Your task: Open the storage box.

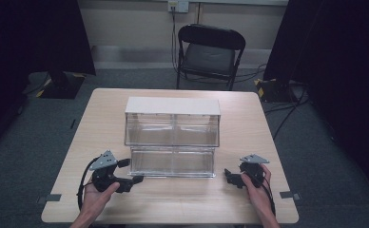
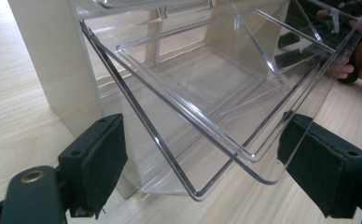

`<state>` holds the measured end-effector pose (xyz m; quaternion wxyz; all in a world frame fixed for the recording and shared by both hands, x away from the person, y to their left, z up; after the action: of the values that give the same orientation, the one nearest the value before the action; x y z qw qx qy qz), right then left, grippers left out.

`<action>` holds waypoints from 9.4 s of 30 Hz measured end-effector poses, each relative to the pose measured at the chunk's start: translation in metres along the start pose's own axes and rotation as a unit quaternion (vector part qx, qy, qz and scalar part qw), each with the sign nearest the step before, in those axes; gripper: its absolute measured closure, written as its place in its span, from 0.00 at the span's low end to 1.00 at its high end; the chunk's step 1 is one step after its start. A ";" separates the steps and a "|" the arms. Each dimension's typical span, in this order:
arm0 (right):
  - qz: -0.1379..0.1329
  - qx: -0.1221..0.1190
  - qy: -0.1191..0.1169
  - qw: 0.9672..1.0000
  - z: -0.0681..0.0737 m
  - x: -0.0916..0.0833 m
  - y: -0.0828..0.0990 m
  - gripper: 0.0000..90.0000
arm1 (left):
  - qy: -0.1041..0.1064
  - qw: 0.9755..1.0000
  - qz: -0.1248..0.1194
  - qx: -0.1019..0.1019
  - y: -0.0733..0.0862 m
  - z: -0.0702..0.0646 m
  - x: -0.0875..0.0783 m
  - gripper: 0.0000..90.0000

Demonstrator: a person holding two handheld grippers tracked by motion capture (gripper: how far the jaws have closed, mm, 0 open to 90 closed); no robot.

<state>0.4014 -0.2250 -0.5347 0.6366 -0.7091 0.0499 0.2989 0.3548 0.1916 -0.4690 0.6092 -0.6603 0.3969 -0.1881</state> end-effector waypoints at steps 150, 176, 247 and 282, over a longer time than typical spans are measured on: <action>0.003 -0.003 -0.001 1.000 0.001 0.002 0.000 0.07 | -0.017 0.998 -0.066 -0.003 -0.063 -0.004 -0.002 0.18; 0.003 -0.003 -0.001 1.000 0.001 0.002 0.000 0.07 | -0.016 0.998 -0.063 0.005 -0.077 -0.002 0.004 0.09; 0.003 -0.003 -0.001 1.000 0.001 0.002 -0.001 0.07 | -0.014 0.998 -0.062 -0.019 -0.076 0.002 0.008 0.08; 0.003 -0.003 -0.001 1.000 0.001 0.002 -0.001 0.07 | -0.016 0.998 -0.061 -0.016 -0.076 0.002 0.008 0.08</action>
<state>0.4027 -0.2232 -0.5352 0.6337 -0.7104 0.0504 0.3021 0.3838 0.1827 -0.3985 0.5917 -0.6961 0.3494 -0.2081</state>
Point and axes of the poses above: each handheld gripper's, and its own axes: x roughly forward along the jaws, y roughly out of its underside, z roughly to its left, the point moved 5 cm from there along x, roughly forward along the jaws, and after that the axes turned 14 degrees about -z, right-handed, at the moved point
